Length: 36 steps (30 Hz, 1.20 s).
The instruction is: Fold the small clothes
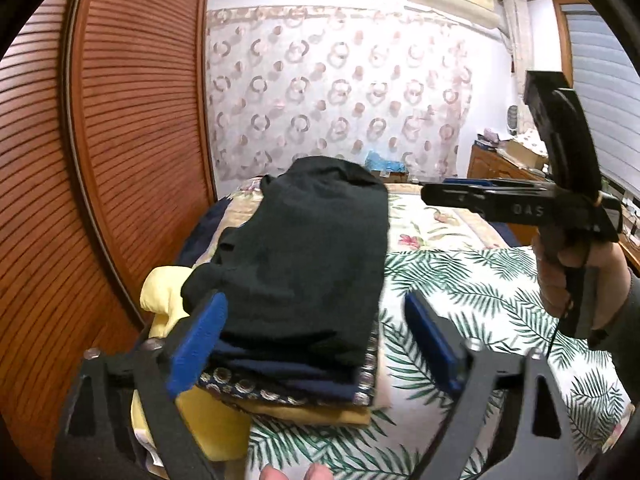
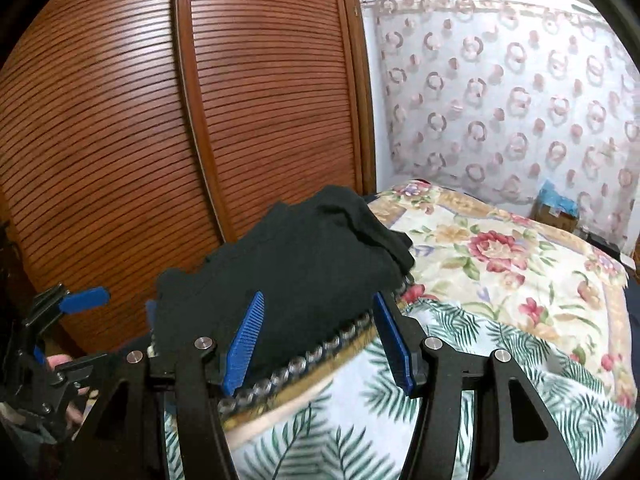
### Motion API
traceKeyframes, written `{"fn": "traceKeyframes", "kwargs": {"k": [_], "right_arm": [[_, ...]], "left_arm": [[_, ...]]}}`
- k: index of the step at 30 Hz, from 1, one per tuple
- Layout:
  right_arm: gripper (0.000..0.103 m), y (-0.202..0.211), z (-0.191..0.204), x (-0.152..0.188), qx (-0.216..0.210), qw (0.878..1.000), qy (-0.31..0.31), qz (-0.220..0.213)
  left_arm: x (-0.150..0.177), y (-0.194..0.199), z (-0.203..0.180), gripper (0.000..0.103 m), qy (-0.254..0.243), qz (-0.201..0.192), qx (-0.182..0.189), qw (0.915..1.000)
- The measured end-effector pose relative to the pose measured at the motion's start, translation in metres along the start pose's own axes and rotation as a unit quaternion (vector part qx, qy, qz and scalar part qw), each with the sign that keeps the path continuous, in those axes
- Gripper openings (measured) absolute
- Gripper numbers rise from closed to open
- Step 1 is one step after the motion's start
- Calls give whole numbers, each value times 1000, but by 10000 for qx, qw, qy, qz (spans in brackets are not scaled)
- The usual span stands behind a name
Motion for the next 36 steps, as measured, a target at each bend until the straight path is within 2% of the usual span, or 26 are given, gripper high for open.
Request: {"fn": "traceKeyframes", "kwargs": {"k": [3,14,25,29,36], "right_arm": [[59,29,2,8,114,9999,-19,-67],[81,124,7,56,504,9985,-178,-151],[82,218,15,105,1001,9928,-582,-315],[84,255,26,121,1354,9885,-579,-349],[84,303,43,145,1730,9814,-723,-414]], "left_arm": [[3,7,-12,97,-66,-9,116,9999],[16,38,-66,97,-261,-149,476,9984],[31,56,-122,97,-377,-22,926,9950],[33,60,-137,97,-397,-56,904,9951],[36,64,-163,97,-367,14,1052,9938]]}}
Point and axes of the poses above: each gripper's, at about its wrist camera, not at the fingertips, and y roughly against the way its jaws point, z to its left, x to its underside, the point moved 1 cm from there along -y, roughly the way its jaws point, and after that the axes turned 7 degrees about x, right-handed, at the moved point
